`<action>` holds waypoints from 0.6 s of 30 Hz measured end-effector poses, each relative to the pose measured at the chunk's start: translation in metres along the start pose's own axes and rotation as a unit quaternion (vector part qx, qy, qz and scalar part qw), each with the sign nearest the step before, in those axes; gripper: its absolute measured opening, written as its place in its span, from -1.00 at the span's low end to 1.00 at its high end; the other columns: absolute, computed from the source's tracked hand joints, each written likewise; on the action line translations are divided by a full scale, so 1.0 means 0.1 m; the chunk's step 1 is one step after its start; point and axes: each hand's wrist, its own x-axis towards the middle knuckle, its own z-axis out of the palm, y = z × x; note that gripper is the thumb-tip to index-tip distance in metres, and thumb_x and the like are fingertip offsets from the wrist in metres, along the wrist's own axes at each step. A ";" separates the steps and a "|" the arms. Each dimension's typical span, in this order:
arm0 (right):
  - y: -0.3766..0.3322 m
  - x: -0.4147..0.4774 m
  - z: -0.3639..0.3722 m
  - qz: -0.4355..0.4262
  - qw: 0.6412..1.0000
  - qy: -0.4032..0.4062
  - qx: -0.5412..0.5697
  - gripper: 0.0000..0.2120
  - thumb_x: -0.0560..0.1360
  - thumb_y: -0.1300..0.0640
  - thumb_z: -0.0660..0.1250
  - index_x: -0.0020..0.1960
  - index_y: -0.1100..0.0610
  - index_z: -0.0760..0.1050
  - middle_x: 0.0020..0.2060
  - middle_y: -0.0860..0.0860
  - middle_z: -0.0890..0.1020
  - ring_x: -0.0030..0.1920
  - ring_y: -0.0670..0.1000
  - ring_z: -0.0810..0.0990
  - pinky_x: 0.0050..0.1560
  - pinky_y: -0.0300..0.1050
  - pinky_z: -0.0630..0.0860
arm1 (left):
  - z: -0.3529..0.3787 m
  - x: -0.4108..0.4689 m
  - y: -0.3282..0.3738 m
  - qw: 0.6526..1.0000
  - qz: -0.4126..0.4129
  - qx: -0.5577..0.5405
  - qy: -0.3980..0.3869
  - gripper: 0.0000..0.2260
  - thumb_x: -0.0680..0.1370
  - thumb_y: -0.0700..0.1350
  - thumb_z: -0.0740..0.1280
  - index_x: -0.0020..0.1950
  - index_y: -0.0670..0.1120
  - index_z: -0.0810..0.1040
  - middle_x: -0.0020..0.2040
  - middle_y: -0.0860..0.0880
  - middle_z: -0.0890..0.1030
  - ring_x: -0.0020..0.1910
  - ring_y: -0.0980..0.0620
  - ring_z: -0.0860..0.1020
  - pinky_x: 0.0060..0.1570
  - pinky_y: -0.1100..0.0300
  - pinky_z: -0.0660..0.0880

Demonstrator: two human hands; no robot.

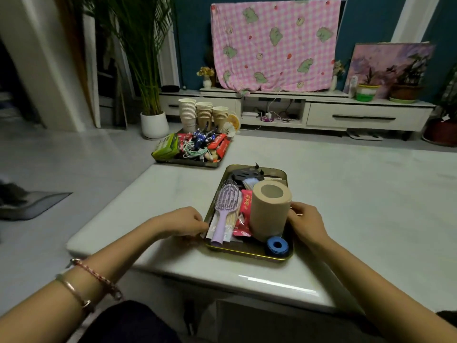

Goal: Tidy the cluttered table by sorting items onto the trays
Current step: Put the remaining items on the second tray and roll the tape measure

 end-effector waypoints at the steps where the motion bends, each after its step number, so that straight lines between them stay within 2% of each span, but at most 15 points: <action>1: -0.05 -0.05 0.12 -0.010 1.000 -0.005 0.004 -0.81 0.57 0.15 0.19 -0.01 0.13 0.59 -0.12 0.10 0.65 -0.12 0.06 0.59 -0.08 -0.06 0.55 | -0.07 -0.07 -0.10 1.000 -0.017 0.002 -0.010 -0.82 0.47 -0.15 0.27 -0.34 -0.11 0.50 -0.52 0.01 0.45 -0.58 0.11 0.36 -0.55 0.38 0.27; 3: -0.15 -0.12 0.32 -0.026 0.999 -0.015 0.010 -0.81 0.57 0.18 0.19 0.00 0.15 0.59 -0.10 0.12 0.65 -0.14 0.05 0.59 -0.17 -0.19 0.51 | -0.21 -0.18 -0.25 0.998 -0.051 0.016 -0.040 -0.80 0.47 -0.16 0.26 -0.36 -0.08 0.50 -0.52 0.02 0.46 -0.59 0.11 0.35 -0.58 0.38 0.23; 5: -0.25 -0.16 0.47 -0.041 0.999 -0.026 0.010 -0.80 0.55 0.21 0.19 -0.01 0.21 0.59 -0.09 0.16 0.65 -0.09 0.12 0.60 -0.14 -0.10 0.53 | -0.32 -0.25 -0.37 0.994 -0.080 0.035 -0.064 -0.81 0.46 -0.17 0.25 -0.37 -0.07 0.49 -0.47 0.00 0.48 -0.53 0.07 0.34 -0.53 0.36 0.23; 8: -0.42 -0.20 0.77 -0.054 0.997 -0.054 0.002 -0.77 0.55 0.23 0.17 0.00 0.27 0.58 -0.11 0.21 0.65 -0.07 0.17 0.59 -0.02 0.08 0.54 | -0.48 -0.37 -0.63 0.989 -0.131 0.046 -0.060 -0.83 0.44 -0.18 0.26 -0.36 -0.08 0.49 -0.49 0.01 0.51 -0.49 0.05 0.38 -0.44 0.33 0.32; 11: -0.57 -0.20 1.05 -0.066 0.995 -0.071 0.000 -0.77 0.55 0.23 0.16 0.00 0.28 0.57 -0.12 0.21 0.63 -0.09 0.16 0.59 -0.02 0.09 0.55 | -0.61 -0.47 -0.87 0.986 -0.163 0.034 -0.032 -0.84 0.42 -0.19 0.28 -0.37 -0.10 0.52 -0.53 0.03 0.53 -0.53 0.06 0.43 -0.45 0.35 0.37; 14: -0.70 -0.19 1.30 -0.069 0.995 -0.078 0.007 -0.78 0.56 0.18 0.17 -0.03 0.26 0.56 -0.16 0.18 0.63 -0.12 0.13 0.58 -0.01 0.09 0.56 | -0.71 -0.55 -1.12 0.985 -0.161 0.005 0.055 -0.79 0.42 -0.18 0.33 -0.43 -0.10 0.54 -0.54 0.01 0.52 -0.56 0.09 0.44 -0.50 0.37 0.34; 16: -0.80 -0.17 1.49 -0.066 0.994 -0.081 0.007 -0.77 0.55 0.18 0.17 -0.03 0.28 0.55 -0.16 0.20 0.62 -0.11 0.16 0.58 0.00 0.14 0.54 | -0.73 -0.62 -1.34 0.979 -0.139 0.006 0.149 -0.86 0.42 -0.15 0.36 -0.35 -0.10 0.57 -0.39 -0.04 0.57 -0.36 0.02 0.50 -0.35 0.27 0.36; 18: -0.87 -0.14 1.59 -0.063 0.995 -0.076 0.009 -0.77 0.54 0.20 0.18 -0.03 0.32 0.54 -0.16 0.23 0.61 -0.10 0.21 0.57 0.01 0.19 0.52 | -0.69 -0.62 -1.49 0.964 -0.116 -0.012 0.240 -0.91 0.44 -0.15 0.36 -0.13 -0.14 0.62 -0.14 -0.11 0.62 -0.08 -0.07 0.56 -0.15 0.21 0.40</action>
